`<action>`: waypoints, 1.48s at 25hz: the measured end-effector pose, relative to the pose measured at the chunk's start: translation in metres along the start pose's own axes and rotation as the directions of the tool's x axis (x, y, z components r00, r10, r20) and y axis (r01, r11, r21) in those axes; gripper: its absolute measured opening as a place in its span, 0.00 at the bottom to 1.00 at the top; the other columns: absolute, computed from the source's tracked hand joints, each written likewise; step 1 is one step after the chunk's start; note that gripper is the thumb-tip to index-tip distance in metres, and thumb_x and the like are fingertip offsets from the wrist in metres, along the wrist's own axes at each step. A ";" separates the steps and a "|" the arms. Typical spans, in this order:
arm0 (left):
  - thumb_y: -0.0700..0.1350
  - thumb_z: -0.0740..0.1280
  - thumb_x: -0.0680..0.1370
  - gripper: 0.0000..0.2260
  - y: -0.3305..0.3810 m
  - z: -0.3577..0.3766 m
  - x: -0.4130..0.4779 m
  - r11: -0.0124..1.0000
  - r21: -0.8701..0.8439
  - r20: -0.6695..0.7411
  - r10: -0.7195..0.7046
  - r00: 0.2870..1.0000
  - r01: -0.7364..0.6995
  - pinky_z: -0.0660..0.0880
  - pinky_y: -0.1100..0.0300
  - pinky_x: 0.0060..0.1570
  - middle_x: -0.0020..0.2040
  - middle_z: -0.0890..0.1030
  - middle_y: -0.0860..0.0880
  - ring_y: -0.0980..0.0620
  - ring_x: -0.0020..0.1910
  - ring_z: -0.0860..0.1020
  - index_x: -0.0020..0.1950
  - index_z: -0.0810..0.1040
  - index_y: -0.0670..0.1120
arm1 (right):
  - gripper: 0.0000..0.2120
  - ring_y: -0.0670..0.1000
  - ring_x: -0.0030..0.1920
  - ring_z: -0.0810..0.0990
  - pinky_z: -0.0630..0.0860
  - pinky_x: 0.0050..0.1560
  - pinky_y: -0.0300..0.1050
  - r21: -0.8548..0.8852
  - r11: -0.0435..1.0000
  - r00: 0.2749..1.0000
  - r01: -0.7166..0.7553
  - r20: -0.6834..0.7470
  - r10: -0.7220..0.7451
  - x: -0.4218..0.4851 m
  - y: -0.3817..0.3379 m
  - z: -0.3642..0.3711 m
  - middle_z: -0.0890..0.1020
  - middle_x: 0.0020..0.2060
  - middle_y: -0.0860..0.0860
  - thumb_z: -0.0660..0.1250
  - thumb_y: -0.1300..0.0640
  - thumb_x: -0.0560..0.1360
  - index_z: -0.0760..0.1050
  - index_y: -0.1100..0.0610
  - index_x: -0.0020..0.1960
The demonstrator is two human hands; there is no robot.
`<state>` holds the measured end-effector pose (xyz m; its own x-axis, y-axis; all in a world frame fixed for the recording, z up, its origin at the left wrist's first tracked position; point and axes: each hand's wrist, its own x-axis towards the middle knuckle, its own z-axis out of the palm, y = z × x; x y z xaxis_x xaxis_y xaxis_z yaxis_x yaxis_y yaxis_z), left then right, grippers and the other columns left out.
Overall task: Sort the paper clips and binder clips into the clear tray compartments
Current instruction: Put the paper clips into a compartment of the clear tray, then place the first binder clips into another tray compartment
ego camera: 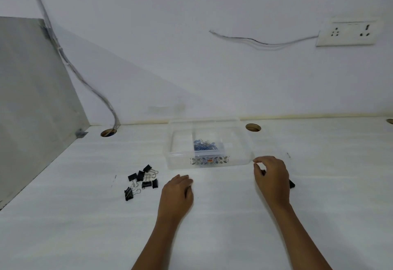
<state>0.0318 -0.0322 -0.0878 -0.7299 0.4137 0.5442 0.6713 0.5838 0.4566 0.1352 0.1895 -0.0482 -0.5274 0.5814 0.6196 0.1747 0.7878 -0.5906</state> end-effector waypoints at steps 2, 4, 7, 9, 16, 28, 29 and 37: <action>0.44 0.56 0.69 0.16 0.000 0.000 -0.003 0.999 0.044 0.008 0.017 1.000 -0.018 0.75 0.62 0.43 0.41 0.86 0.49 0.51 0.42 0.81 0.42 0.83 0.44 | 0.11 0.60 0.53 0.77 0.75 0.49 0.53 -0.097 0.991 0.995 -0.090 0.029 0.093 -0.007 0.021 -0.012 0.82 0.49 0.56 0.71 0.60 0.68 0.78 0.59 0.50; 0.45 0.55 0.69 0.16 0.001 0.000 -0.005 0.995 0.089 0.031 0.031 0.999 -0.034 0.76 0.63 0.38 0.40 0.86 0.51 0.51 0.41 0.82 0.41 0.83 0.45 | 0.21 0.59 0.61 0.72 0.71 0.58 0.56 -0.195 0.962 0.965 -0.190 0.143 0.220 -0.015 0.035 -0.015 0.77 0.60 0.58 0.71 0.49 0.68 0.75 0.57 0.58; 0.41 0.60 0.68 0.12 0.002 -0.001 -0.004 0.998 0.066 0.067 -0.003 0.998 -0.001 0.75 0.64 0.41 0.42 0.86 0.50 0.51 0.43 0.83 0.42 0.83 0.45 | 0.30 0.60 0.65 0.69 0.65 0.65 0.58 -0.244 0.964 0.930 -0.102 0.321 0.180 -0.026 0.046 -0.007 0.72 0.64 0.59 0.71 0.44 0.67 0.70 0.56 0.64; 0.39 0.62 0.66 0.12 0.001 -0.001 -0.003 0.999 0.022 0.063 -0.042 0.997 0.041 0.73 0.65 0.47 0.45 0.86 0.49 0.50 0.47 0.82 0.44 0.83 0.45 | 0.28 0.56 0.60 0.74 0.71 0.61 0.42 -0.025 0.990 0.917 -0.139 0.375 0.138 -0.027 0.044 -0.009 0.77 0.58 0.56 0.74 0.50 0.66 0.71 0.58 0.62; 0.60 0.64 0.67 0.26 0.053 0.027 -0.008 0.965 -0.260 0.273 0.118 0.955 -0.045 0.67 0.59 0.61 0.60 0.76 0.55 0.57 0.61 0.72 0.61 0.73 0.50 | 0.21 0.42 0.55 0.76 0.72 0.55 0.29 0.358 0.913 0.932 -0.197 0.356 0.062 -0.036 0.041 -0.025 0.78 0.53 0.43 0.77 0.53 0.62 0.76 0.47 0.53; 0.37 0.75 0.66 0.26 0.071 0.042 -0.003 0.829 -0.538 0.288 0.012 0.958 0.152 0.70 0.72 0.59 0.66 0.68 0.57 0.61 0.62 0.73 0.57 0.73 0.59 | 0.17 0.44 0.65 0.67 0.58 0.66 0.47 0.168 0.974 0.767 0.152 0.601 -0.224 -0.043 0.033 -0.007 0.79 0.59 0.44 0.65 0.45 0.71 0.76 0.47 0.59; 0.36 0.74 0.67 0.26 0.070 0.041 -0.002 0.801 -0.567 0.292 -0.019 0.956 0.189 0.71 0.72 0.57 0.67 0.67 0.58 0.63 0.60 0.74 0.56 0.73 0.61 | 0.16 0.44 0.63 0.69 0.60 0.64 0.46 0.189 0.968 0.775 0.166 0.582 -0.247 -0.043 0.030 -0.005 0.81 0.57 0.45 0.65 0.47 0.71 0.77 0.48 0.57; 0.33 0.53 0.80 0.14 0.075 0.031 0.002 0.263 -0.868 0.267 -0.467 0.843 0.421 0.77 0.68 0.46 0.54 0.78 0.48 0.53 0.51 0.78 0.58 0.74 0.44 | 0.13 0.42 0.44 0.81 0.76 0.46 0.32 0.428 0.873 0.906 -0.234 0.421 0.037 -0.040 0.015 -0.013 0.83 0.43 0.50 0.75 0.64 0.65 0.80 0.55 0.48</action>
<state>0.0767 0.0346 -0.0745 -0.9631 0.2629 0.0578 -0.0185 -0.2789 0.9602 0.1696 0.1811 -0.0755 -0.8218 0.4703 0.3216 -0.0793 0.4646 -0.8820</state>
